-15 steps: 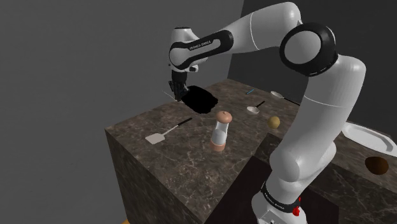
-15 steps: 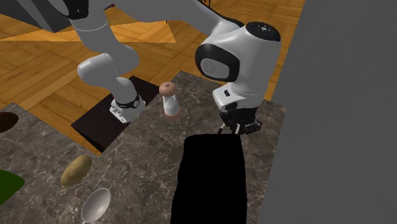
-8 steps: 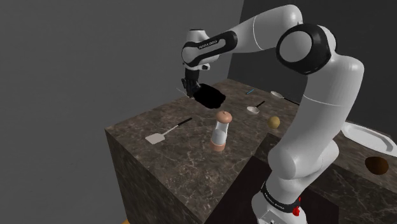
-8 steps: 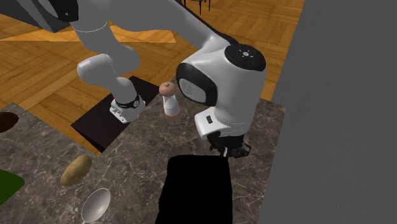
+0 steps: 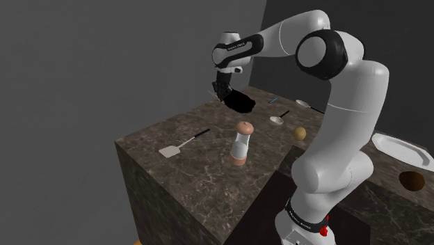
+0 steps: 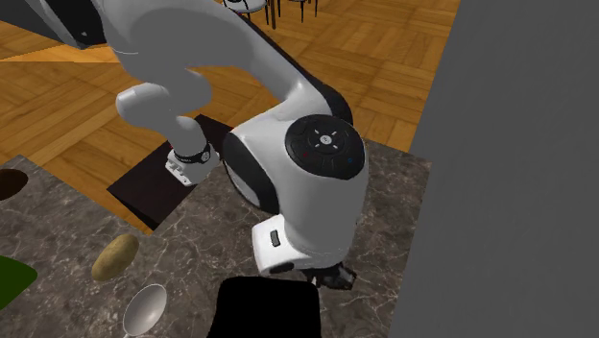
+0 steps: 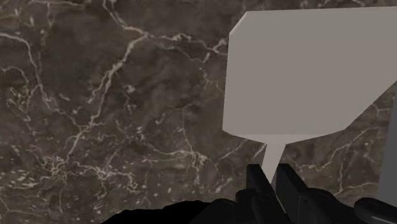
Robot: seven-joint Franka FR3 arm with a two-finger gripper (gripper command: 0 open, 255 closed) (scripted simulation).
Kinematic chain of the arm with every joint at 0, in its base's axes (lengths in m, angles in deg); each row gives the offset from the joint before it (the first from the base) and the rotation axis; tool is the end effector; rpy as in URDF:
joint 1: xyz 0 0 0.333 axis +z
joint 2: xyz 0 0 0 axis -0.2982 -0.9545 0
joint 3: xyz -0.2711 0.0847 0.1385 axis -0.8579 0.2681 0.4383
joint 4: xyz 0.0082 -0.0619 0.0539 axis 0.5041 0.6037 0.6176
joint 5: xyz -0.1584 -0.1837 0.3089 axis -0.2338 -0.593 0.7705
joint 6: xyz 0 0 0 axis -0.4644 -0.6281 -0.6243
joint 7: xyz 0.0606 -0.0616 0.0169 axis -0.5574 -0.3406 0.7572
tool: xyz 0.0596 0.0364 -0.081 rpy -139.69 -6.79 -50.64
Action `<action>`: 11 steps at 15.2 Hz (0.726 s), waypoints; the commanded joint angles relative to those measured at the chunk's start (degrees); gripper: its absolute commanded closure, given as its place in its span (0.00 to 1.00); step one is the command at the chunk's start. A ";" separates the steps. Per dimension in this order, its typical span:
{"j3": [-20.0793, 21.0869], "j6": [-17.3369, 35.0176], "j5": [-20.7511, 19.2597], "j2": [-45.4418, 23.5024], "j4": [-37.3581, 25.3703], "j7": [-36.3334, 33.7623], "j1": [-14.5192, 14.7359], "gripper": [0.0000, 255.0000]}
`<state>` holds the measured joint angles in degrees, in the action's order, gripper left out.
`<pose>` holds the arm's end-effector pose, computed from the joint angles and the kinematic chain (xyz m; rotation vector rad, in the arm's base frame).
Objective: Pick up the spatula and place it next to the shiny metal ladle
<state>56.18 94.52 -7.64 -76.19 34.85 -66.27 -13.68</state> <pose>0.5891 -0.2074 0.4403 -2.2302 2.2052 -0.1146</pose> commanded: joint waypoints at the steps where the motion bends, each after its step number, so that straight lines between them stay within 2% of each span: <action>1: -1.00 -0.60 0.02 -1.48 -2.12 2.45 -1.43 1.00; 11: -4.62 -5.16 0.39 -11.89 -17.40 13.33 -7.77 1.00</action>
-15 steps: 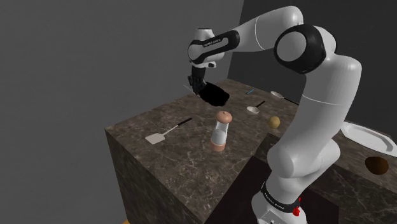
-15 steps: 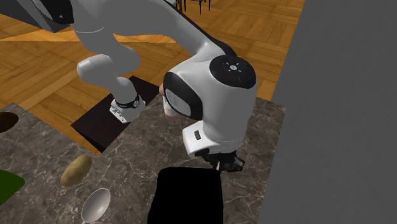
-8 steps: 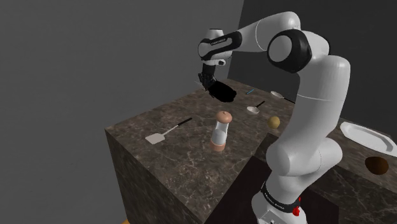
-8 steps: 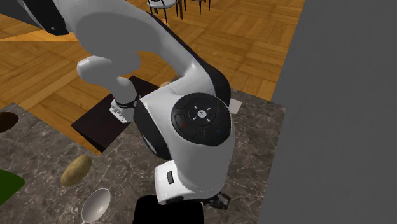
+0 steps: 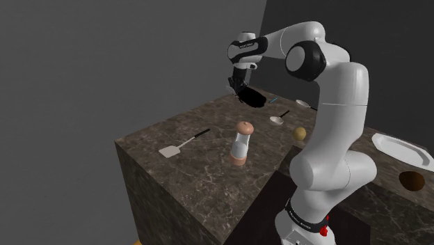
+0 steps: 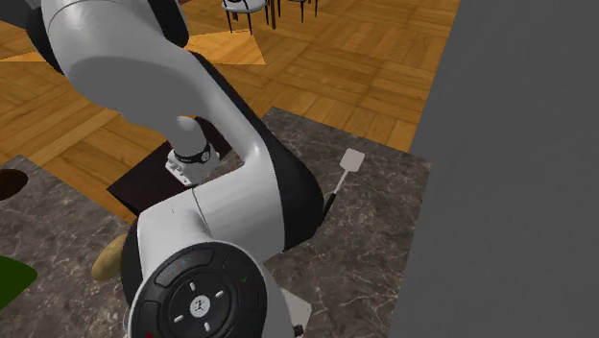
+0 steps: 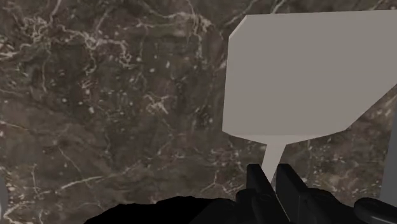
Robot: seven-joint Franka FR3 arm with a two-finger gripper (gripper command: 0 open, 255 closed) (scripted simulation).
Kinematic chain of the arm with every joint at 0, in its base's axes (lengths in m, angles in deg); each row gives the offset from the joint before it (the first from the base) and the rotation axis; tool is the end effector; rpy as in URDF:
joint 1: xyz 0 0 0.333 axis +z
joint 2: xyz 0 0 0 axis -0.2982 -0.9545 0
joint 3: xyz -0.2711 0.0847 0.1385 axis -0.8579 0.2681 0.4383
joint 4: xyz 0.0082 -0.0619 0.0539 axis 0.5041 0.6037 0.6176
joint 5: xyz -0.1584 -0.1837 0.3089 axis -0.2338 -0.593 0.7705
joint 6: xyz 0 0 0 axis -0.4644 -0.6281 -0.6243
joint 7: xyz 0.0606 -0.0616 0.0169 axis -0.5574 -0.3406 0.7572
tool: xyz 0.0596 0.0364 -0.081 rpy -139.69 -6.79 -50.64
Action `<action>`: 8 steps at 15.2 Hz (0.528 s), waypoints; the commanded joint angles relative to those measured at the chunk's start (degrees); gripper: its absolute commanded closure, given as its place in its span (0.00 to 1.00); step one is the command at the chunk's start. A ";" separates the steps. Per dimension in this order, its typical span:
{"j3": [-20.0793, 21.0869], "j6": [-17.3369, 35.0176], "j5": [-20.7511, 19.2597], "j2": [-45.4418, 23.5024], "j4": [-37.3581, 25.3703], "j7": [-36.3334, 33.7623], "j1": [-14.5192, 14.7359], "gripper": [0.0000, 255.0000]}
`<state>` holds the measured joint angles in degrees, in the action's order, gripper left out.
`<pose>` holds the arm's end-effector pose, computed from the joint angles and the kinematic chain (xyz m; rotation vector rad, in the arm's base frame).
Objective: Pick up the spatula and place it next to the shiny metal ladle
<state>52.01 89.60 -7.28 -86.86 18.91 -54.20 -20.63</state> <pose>0.5854 -0.3517 0.4436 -2.2302 2.2051 -0.1148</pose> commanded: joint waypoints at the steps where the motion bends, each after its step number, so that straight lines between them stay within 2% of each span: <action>1: -0.74 -0.95 0.06 -2.59 -3.58 2.27 -1.41 1.00; 3: -1.45 -3.09 0.17 -6.50 -9.68 4.79 -2.87 1.00; 8: -1.50 0.43 0.02 -7.10 -6.76 4.64 -2.95 1.00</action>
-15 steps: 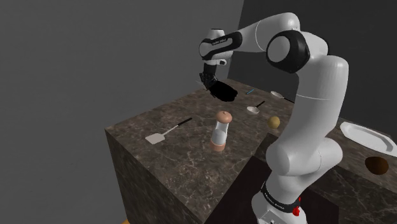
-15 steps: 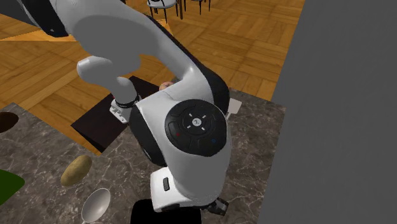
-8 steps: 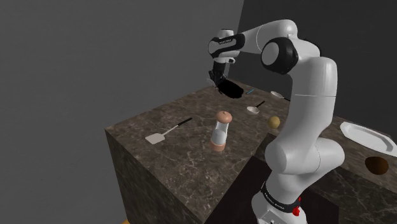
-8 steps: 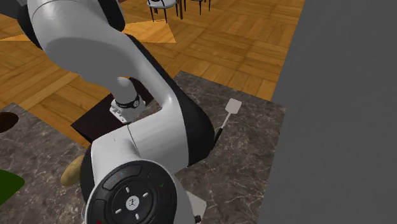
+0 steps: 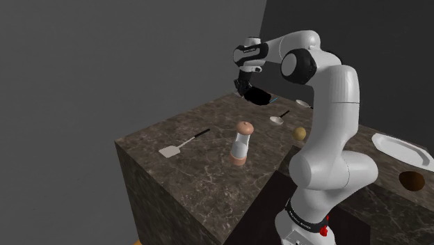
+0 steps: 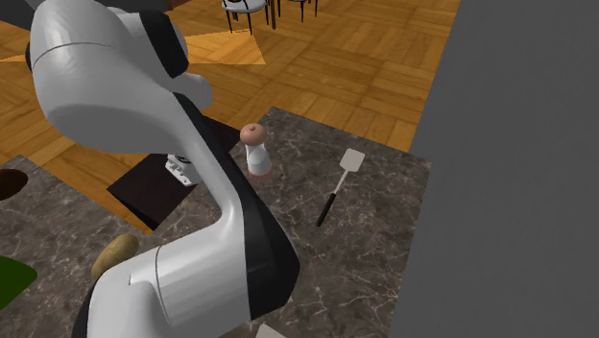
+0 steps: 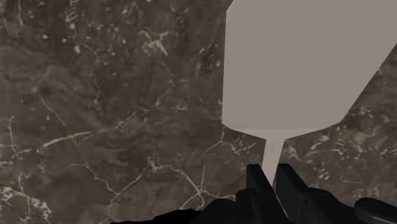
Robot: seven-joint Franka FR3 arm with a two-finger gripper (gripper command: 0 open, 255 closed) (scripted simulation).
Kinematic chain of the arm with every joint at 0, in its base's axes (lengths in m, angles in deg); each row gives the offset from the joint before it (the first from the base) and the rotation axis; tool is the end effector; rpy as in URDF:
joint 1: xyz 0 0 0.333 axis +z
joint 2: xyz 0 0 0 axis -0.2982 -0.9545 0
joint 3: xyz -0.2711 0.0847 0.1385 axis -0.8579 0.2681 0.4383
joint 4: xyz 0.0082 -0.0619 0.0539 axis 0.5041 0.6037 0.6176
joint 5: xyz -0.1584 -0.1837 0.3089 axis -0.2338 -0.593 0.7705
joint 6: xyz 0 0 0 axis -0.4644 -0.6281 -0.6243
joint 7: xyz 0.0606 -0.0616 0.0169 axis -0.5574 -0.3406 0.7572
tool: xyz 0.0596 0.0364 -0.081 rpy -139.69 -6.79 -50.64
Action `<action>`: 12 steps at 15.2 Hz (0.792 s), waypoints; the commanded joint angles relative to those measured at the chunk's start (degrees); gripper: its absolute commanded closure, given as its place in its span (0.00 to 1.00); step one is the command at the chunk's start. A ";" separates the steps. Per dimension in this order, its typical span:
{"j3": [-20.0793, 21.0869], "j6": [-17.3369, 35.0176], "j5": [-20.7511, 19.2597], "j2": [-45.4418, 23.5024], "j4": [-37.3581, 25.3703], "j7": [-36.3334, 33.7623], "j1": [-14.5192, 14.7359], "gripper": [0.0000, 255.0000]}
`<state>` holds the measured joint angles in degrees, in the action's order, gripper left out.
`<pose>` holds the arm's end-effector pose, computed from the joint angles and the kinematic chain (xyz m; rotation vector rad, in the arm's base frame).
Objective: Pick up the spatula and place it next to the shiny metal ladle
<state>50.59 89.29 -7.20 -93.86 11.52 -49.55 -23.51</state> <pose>0.5813 -0.4139 0.4199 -2.2307 2.2053 -0.1145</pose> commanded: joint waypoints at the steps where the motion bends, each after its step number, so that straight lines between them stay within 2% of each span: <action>1: -0.09 1.42 -0.09 -0.25 1.16 -0.04 -0.08 1.00; 12: -0.32 8.53 -0.54 -2.77 5.77 -0.41 -0.08 1.00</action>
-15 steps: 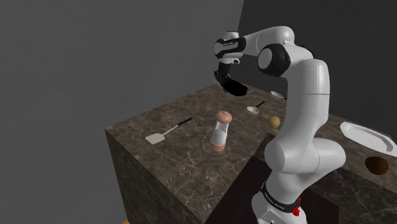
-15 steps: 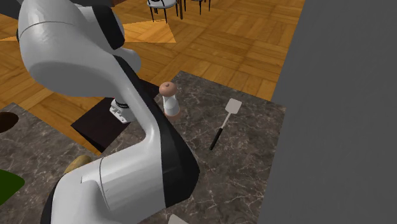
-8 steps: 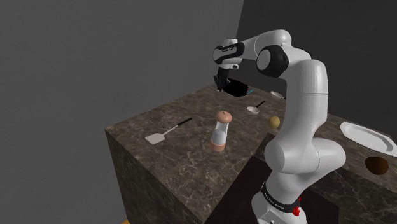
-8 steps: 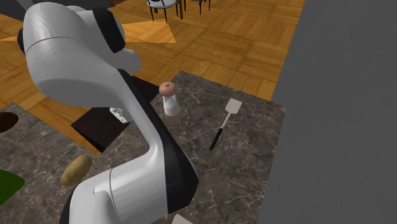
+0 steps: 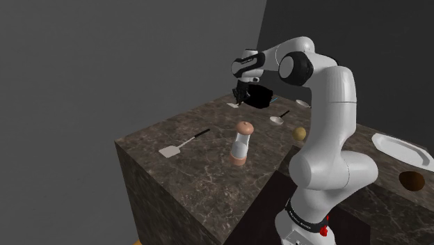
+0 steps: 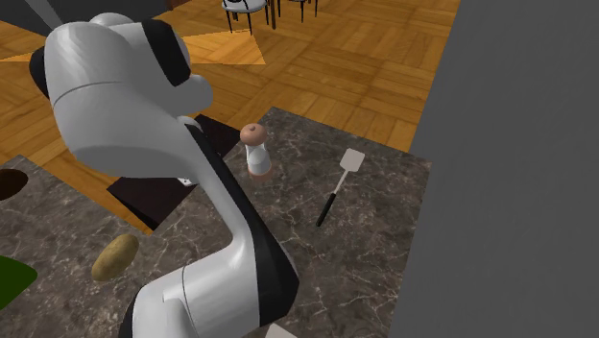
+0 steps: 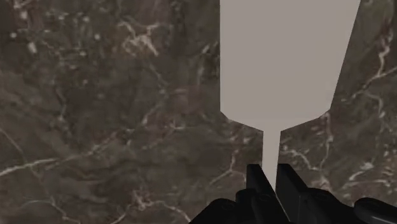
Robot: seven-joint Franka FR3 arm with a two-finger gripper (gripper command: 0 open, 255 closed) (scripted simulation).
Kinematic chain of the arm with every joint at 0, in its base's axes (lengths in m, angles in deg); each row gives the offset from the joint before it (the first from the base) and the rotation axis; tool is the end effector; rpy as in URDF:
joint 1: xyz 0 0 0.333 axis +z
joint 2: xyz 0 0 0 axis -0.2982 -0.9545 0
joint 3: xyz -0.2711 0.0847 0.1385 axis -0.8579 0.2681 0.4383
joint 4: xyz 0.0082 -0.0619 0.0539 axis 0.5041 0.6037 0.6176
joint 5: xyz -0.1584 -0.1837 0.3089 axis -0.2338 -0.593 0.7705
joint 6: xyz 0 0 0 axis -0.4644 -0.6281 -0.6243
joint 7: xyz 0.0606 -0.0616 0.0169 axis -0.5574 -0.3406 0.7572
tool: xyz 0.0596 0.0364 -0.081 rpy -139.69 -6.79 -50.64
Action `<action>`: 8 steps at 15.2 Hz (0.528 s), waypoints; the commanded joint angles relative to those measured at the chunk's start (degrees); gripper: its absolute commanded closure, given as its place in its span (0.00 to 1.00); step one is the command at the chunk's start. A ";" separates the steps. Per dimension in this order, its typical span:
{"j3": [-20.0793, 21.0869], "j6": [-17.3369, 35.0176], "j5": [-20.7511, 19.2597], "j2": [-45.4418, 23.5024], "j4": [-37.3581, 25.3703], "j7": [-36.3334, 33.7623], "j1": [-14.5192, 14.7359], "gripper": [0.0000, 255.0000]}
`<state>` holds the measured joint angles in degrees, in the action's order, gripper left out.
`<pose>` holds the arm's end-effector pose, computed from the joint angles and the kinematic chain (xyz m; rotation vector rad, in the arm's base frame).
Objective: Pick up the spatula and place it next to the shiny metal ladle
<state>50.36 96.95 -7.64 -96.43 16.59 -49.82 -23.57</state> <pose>0.5816 -0.4147 0.3581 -2.2316 2.2039 -0.1156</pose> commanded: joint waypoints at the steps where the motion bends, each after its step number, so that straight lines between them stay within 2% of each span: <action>1: -0.13 1.48 -0.14 -0.50 1.03 -0.17 -0.01 1.00; 8: -0.14 1.94 -0.19 -0.73 1.26 -0.21 -0.01 1.00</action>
<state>50.28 98.91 -7.81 -97.13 17.86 -50.02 -23.54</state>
